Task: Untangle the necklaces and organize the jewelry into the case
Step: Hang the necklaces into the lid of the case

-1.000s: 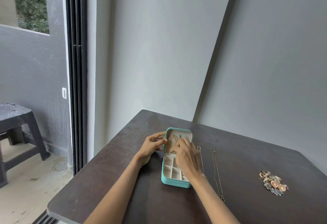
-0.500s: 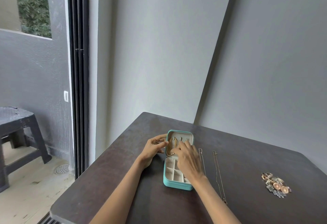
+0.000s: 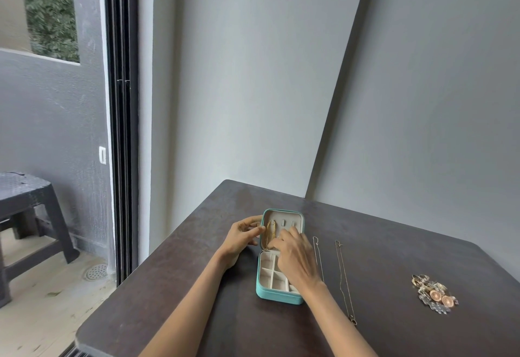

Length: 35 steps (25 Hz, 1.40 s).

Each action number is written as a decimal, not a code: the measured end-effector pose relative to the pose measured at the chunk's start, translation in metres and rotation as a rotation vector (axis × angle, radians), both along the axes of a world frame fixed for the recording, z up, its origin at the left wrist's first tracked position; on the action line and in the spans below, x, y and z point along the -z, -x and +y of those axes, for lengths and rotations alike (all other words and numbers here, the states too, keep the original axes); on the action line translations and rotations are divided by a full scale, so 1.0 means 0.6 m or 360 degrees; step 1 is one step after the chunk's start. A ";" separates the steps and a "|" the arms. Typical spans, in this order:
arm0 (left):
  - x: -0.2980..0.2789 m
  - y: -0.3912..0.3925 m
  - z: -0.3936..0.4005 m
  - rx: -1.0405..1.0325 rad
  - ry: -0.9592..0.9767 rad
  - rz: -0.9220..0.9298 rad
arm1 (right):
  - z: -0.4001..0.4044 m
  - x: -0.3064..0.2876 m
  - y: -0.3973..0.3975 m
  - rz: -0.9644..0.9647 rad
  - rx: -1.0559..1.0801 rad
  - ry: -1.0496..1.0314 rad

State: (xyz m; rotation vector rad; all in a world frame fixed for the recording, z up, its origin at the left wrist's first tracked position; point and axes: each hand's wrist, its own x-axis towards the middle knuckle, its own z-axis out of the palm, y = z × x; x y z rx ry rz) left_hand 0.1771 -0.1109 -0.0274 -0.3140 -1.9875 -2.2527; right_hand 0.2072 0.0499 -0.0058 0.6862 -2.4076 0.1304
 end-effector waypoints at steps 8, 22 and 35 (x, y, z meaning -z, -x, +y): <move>0.004 0.008 0.002 -0.0046 0.0060 -0.0015 | 0.000 0.000 -0.001 -0.0038 0.0056 0.0010; 0.011 0.021 0.008 -0.0155 0.0113 -0.0101 | 0.003 0.003 -0.002 -0.0021 0.0039 0.0022; 0.013 0.018 0.013 -0.0252 0.0162 -0.0084 | 0.005 -0.002 -0.005 -0.0038 0.0034 0.0145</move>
